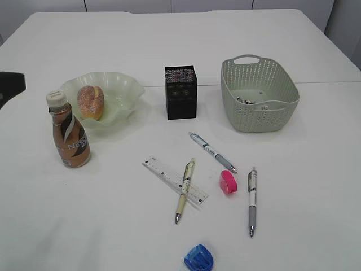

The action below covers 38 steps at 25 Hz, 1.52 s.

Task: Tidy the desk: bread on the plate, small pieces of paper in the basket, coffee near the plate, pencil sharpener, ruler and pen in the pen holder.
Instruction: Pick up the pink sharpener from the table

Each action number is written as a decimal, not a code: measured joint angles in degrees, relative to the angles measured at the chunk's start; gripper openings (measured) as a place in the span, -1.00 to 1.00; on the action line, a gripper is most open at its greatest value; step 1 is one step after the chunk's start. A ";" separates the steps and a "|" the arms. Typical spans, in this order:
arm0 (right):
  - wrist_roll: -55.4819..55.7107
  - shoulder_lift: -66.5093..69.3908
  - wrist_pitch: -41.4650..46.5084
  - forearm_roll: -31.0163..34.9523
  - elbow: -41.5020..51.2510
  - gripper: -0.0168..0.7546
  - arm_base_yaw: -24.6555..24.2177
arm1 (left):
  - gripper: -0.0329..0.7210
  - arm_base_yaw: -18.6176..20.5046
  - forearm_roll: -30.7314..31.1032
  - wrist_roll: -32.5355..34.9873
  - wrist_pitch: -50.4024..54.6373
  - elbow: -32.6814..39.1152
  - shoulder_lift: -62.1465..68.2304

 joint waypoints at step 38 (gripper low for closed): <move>11.21 40.81 -3.04 12.23 1.41 0.17 13.67 | 0.33 0.00 9.32 -14.91 78.61 -17.60 -10.21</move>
